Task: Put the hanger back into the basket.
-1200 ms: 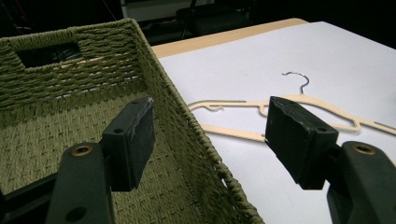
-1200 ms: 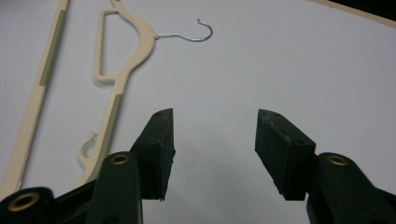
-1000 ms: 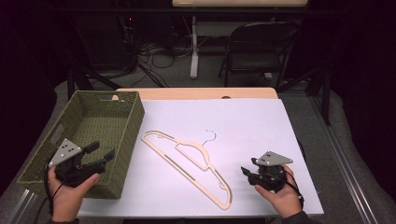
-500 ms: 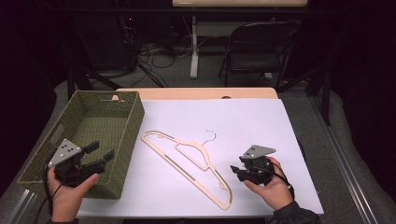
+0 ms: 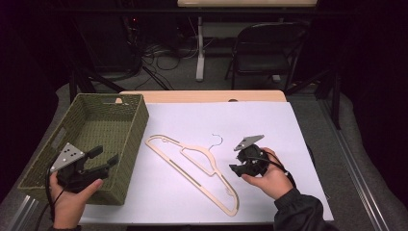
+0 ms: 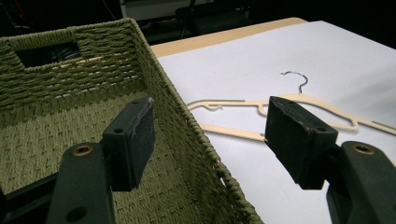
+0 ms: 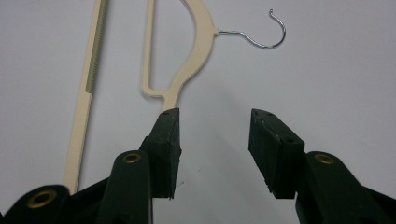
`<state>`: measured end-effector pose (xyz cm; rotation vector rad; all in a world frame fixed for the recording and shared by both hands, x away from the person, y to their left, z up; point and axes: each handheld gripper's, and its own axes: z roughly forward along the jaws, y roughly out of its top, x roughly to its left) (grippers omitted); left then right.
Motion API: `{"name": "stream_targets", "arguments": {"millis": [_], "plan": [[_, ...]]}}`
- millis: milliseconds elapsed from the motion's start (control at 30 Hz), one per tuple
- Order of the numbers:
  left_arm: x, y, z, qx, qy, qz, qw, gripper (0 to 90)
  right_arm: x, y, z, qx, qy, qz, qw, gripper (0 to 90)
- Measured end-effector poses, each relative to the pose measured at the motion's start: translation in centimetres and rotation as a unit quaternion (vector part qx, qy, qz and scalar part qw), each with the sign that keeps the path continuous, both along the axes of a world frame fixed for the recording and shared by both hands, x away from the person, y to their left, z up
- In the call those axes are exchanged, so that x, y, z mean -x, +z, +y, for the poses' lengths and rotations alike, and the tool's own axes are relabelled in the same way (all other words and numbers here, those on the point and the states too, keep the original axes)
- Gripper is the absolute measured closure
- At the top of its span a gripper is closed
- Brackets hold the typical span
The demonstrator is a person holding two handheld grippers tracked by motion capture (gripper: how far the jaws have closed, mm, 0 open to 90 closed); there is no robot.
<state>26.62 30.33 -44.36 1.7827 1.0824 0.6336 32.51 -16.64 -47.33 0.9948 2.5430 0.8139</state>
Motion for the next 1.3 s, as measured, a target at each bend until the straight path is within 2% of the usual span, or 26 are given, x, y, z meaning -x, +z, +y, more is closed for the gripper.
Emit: {"name": "stream_targets", "arguments": {"millis": [100, 167, 200, 300, 367, 400, 567, 600, 633, 667, 700, 733, 767, 833, 867, 900, 933, 1033, 1067, 1167, 1300], "plan": [[0.0, 0.0, 0.0, -0.001, -0.001, 0.001, 1.0, 33.3, -0.3, -0.1, 0.4, -0.006, 0.003, -0.006, 1.0, 53.3], [0.0, 0.0, -0.1, -0.001, -0.001, 0.0, 1.0, 33.3, -0.7, 0.2, 0.8, -0.001, 0.01, 0.003, 0.9999, 53.3], [0.0, 0.0, -0.1, -0.001, -0.001, 0.0, 1.0, 33.3, -1.0, 0.6, 1.0, 0.012, 0.015, 0.014, 0.9997, 53.3], [0.0, 0.0, -0.1, -0.001, -0.001, 0.0, 1.0, 33.3, -1.3, 0.7, 1.3, 0.009, 0.018, 0.015, 0.9997, 53.4], [0.0, 0.0, -0.1, 0.0, -0.001, 0.001, 1.0, 33.3, -1.6, 0.8, 1.6, 0.012, 0.02, 0.019, 0.9996, 53.4], [0.0, 0.0, -0.1, -0.001, -0.001, 0.001, 1.0, 33.3, -1.8, 0.9, 1.8, 0.022, 0.024, 0.033, 0.9989, 53.4], [0.0, 0.0, 0.0, -0.001, -0.002, 0.001, 1.0, 33.3, -2.5, 0.8, 2.3, 0.019, 0.024, 0.035, 0.9989, 53.2], [0.0, 0.0, 0.0, -0.001, -0.002, 0.001, 1.0, 33.3, -2.6, 1.0, 2.3, 0.027, 0.024, 0.04, 0.9985, 53.2], [0.0, 0.0, 0.0, -0.001, -0.002, 0.001, 1.0, 33.3, -2.9, 0.7, 2.5, 0.009, 0.022, 0.023, 0.9994, 53.0], [0.0, 0.0, -0.1, -0.001, -0.002, 0.001, 1.0, 33.3, -3.0, 1.1, 2.5, 0.027, 0.025, 0.045, 0.9983, 52.9], [0.0, 0.0, -0.1, -0.001, -0.002, 0.002, 1.0, 33.3, -3.1, 1.1, 2.6, 0.026, 0.023, 0.048, 0.9983, 52.9], [-0.1, -0.1, -0.1, -0.001, -0.002, 0.002, 1.0, 33.3, -3.4, 1.3, 2.9, 0.039, 0.026, 0.052, 0.9975, 52.2], [-0.1, -0.1, -0.1, -0.001, -0.003, 0.003, 1.0, 33.3, -3.6, 1.0, 3.1, 0.021, 0.026, 0.047, 0.9984, 51.6], [-0.1, -0.1, -0.2, 0.0, -0.004, 0.005, 1.0, 33.3, -3.7, 1.0, 3.3, 0.019, 0.027, 0.049, 0.9982, 51.0], [-0.1, -0.2, -0.2, -0.001, -0.004, 0.006, 1.0, 33.3, -4.1, 1.2, 3.6, 0.03, 0.03, 0.068, 0.9968, 49.6], [-0.1, -0.2, -0.2, -0.001, -0.004, 0.006, 1.0, 33.3, -4.1, 1.2, 3.6, 0.03, 0.03, 0.068, 0.9968, 49.6], [-0.1, -0.2, -0.2, -0.001, -0.004, 0.006, 1.0, 33.3, -4.5, 1.3, 3.9, 0.046, 0.032, 0.074, 0.9957, 48.2], [-0.2, -0.2, -0.2, -0.001, -0.004, 0.006, 1.0, 33.4, -5.0, 1.2, 4.2, 0.042, 0.033, 0.076, 0.9957, 47.2], [-0.1, -0.2, -0.1, -0.001, -0.004, 0.006, 1.0, 33.4, -5.4, 1.5, 4.5, 0.059, 0.033, 0.097, 0.993, 45.8], [-0.1, -0.1, -0.1, 0.0, -0.003, 0.007, 1.0, 33.3, -5.9, 1.7, 4.8, 0.067, 0.036, 0.103, 0.9918, 45.0], [-0.1, -0.2, 0.0, 0.001, -0.004, 0.007, 1.0, 33.3, -6.5, 1.6, 5.4, 0.064, 0.038, 0.108, 0.9914, 41.9]]}}
